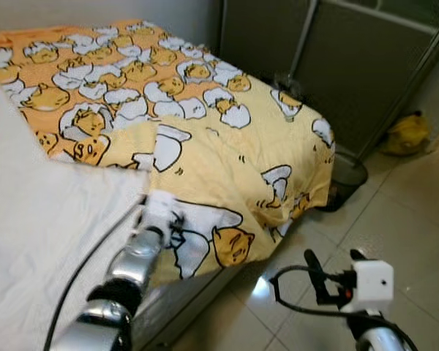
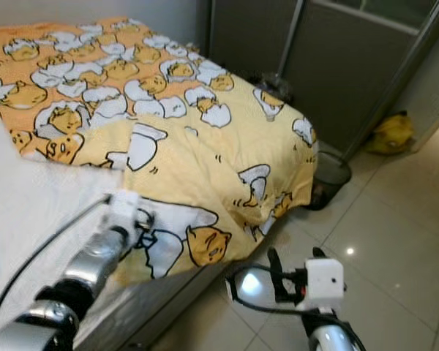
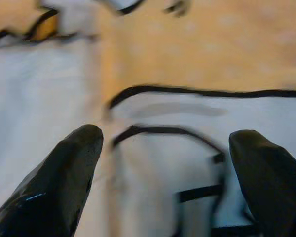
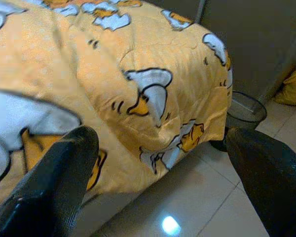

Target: Clean up the room

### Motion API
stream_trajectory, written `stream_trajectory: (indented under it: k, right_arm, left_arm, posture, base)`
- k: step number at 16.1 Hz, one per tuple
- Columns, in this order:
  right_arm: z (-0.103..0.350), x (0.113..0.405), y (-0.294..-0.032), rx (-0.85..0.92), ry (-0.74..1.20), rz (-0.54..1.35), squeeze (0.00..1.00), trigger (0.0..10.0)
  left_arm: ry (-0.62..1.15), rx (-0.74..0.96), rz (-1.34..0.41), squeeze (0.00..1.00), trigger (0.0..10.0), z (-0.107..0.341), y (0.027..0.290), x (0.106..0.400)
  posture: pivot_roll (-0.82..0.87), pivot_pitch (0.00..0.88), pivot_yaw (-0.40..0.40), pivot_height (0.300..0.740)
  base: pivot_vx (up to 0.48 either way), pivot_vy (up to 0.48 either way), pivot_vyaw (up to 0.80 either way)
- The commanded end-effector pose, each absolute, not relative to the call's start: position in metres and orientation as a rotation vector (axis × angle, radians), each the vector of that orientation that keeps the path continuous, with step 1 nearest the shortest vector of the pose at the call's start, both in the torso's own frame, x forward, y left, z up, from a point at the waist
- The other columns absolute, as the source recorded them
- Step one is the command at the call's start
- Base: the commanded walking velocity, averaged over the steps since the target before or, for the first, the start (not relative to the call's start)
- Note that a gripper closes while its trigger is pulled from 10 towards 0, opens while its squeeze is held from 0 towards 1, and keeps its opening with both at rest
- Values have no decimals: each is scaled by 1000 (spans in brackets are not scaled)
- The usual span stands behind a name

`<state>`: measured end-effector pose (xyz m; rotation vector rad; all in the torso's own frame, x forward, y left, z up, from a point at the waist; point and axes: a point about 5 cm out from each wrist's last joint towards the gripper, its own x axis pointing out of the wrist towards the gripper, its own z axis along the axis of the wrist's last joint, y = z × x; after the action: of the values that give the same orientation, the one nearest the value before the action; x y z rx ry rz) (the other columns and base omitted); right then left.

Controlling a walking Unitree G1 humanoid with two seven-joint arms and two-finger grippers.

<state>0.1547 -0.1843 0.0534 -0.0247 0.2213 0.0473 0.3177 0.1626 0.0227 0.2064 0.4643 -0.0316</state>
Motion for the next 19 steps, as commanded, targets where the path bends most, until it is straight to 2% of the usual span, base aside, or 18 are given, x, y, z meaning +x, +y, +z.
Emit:
stream_trajectory:
  k: [1, 3, 6, 9, 12, 13, 16, 19]
  right_arm:
    - [58, 153, -186, -29, 222, 57, 0, 10000]
    - [60, 143, -188, -44, 242, 68, 0, 10000]
    - [60, 136, -187, -40, 276, 80, 0, 10000]
    - [59, 136, -184, -36, 293, 101, 0, 10000]
    - [60, 132, -185, -41, 312, 112, 0, 10000]
    - [60, 131, -186, -44, 316, 110, 0, 10000]
    - [60, 128, -187, -47, 323, 101, 0, 10000]
    - [59, 124, -187, -44, 332, 101, 0, 10000]
  left_arm:
    - [463, 211, -14, 0, 10000, 22, 160, 318]
    - [352, 190, 57, 0, 10000, 34, 166, 325]
    - [421, 185, 51, 0, 10000, 19, 160, 315]
    - [507, 154, 116, 0, 10000, 1, 170, 300]
    - [493, 150, 354, 0, 10000, 10, 207, 302]
    - [474, 146, 375, 0, 10000, 14, 211, 305]
    - [416, 132, 379, 0, 10000, 20, 212, 308]
    - [413, 85, 288, 0, 10000, 10, 200, 299]
  posture:
    - [-81, 63, -88, 740]
    - [-102, 88, -95, 740]
    - [-94, 107, -104, 740]
    - [-97, 120, -111, 740]
    - [-113, 127, -118, 740]
    - [-117, 126, -116, 740]
    - [-119, 126, -110, 740]
    - [-115, 125, -104, 740]
  base:
    - [0, 0, 0]
    - [0, 0, 0]
    - [0, 0, 0]
    - [0, 0, 0]
    - [0, 0, 0]
    - [0, 0, 0]
    - [0, 0, 0]
    - [0, 0, 0]
